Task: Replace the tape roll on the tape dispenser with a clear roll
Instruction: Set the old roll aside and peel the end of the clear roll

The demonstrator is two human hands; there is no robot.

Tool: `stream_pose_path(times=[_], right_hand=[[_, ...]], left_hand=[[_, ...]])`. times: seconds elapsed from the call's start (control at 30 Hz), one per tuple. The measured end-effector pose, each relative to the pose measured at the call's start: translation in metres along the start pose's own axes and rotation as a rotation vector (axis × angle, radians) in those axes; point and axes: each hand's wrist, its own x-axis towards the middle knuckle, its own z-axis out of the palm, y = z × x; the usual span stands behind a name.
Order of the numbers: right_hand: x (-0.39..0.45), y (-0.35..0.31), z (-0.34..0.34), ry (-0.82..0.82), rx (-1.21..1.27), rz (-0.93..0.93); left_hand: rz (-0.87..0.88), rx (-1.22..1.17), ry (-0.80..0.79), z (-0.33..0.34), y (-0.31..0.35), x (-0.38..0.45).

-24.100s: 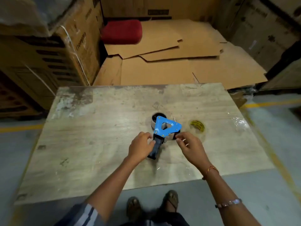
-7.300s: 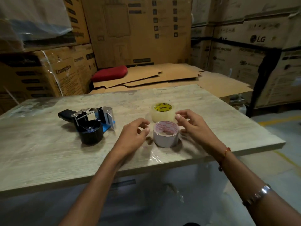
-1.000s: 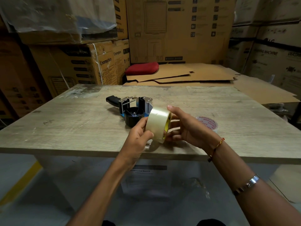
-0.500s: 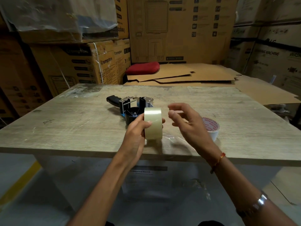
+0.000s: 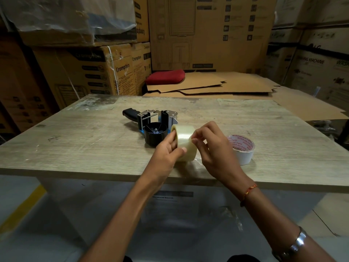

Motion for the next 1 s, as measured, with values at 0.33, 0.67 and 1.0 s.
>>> stream_pose_path(times=[0.33,0.67,1.0], right_hand=[[0.012,-0.005,-0.007,-0.086,-0.188,-0.083],[0.025,-0.012,-0.018,-0.218,-0.353,-0.084],[0.034,-0.012,-0.038,-0.359,-0.359,-0.032]], left_hand=[[0.060,0.096,0.004,-0.001,-0.004,-0.004],[0.046,0.137,-0.108,-0.006,-0.005,-0.002],[0.107,0.277,-0.110,-0.012,-0.008,0.008]])
